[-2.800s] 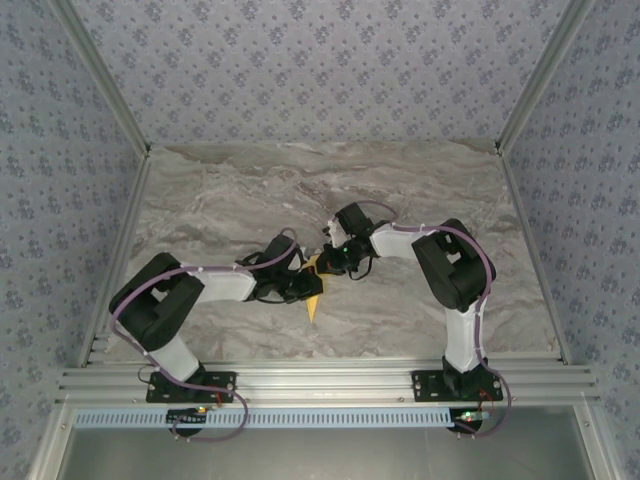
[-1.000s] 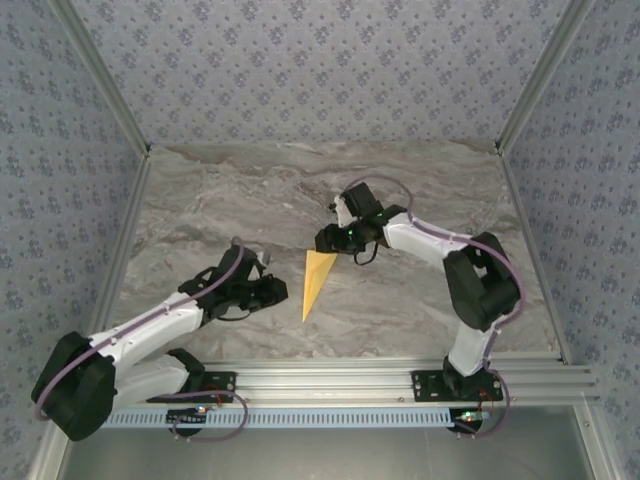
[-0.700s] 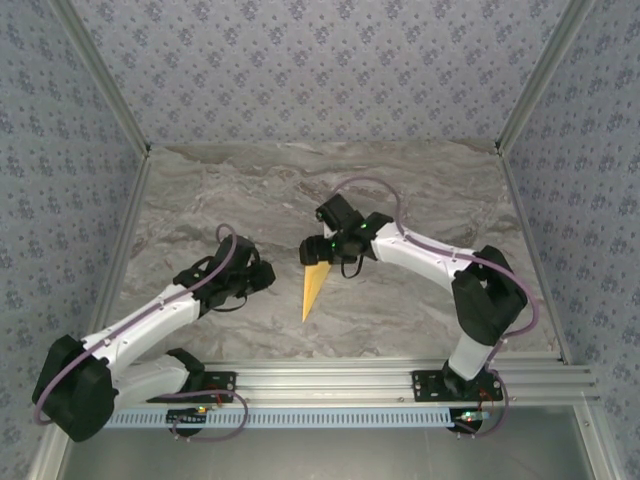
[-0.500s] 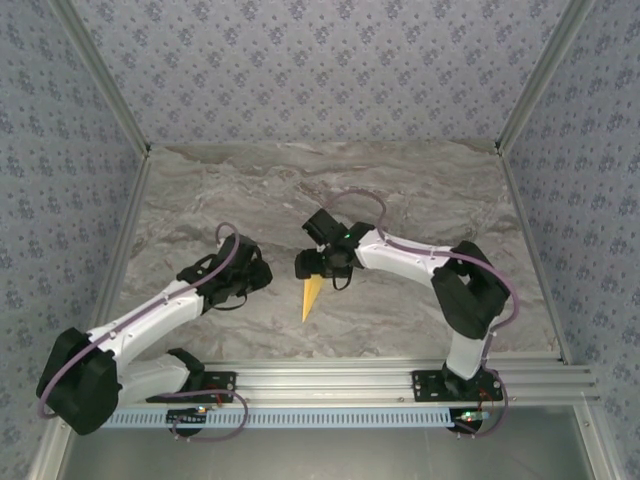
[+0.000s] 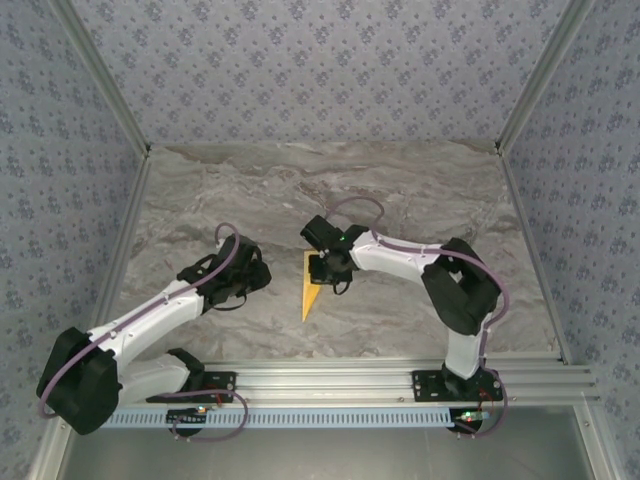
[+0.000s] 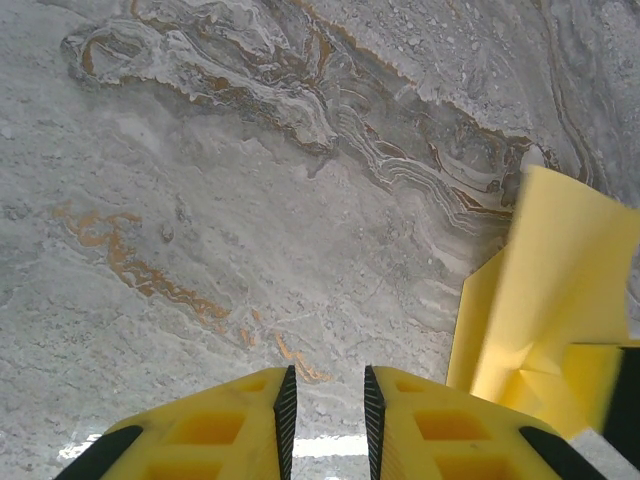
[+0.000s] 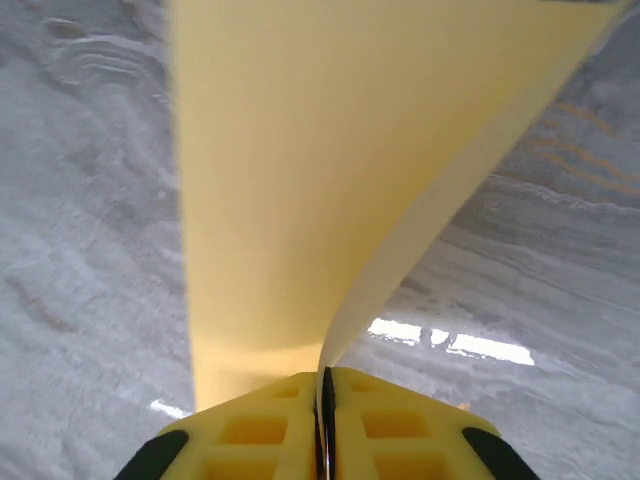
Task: Fold a paper plane with a square sheet of paper (fold left side to right side)
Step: Pick up the paper plane at the center of the table, then place the paper plane at the center of the table.
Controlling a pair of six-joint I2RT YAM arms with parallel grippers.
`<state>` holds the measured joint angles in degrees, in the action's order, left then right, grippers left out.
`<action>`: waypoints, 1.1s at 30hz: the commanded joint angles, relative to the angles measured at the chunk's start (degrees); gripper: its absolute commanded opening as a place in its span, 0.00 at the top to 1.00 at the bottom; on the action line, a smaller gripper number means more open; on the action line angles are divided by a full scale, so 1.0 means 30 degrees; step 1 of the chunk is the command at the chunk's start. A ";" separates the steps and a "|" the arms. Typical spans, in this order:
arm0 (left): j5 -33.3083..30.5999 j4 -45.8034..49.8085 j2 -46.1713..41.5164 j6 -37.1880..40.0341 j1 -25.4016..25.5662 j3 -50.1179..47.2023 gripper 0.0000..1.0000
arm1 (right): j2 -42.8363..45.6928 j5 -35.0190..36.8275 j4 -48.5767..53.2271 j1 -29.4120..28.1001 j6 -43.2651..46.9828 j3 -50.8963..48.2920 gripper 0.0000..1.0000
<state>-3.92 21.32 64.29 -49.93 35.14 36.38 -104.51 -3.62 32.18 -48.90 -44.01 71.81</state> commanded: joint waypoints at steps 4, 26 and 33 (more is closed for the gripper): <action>-0.0318 0.0421 -0.0022 0.0150 -0.0080 0.0188 0.74 | 0.3831 -0.1165 -0.0672 0.0062 0.1252 -0.0795 1.00; -0.0736 0.1300 -0.0075 0.0759 -0.0079 0.1322 0.65 | 0.5404 0.0476 0.2809 0.4160 0.6653 -0.3938 0.51; -0.0440 0.0525 -0.0128 0.0922 -0.0068 0.1551 0.52 | 0.5882 -0.3815 0.1188 0.3254 0.5021 -0.4789 0.38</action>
<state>-5.02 23.83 64.29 -47.97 35.14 38.87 -86.72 -9.78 34.54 -38.81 -26.83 59.05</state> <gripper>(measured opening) 0.477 0.621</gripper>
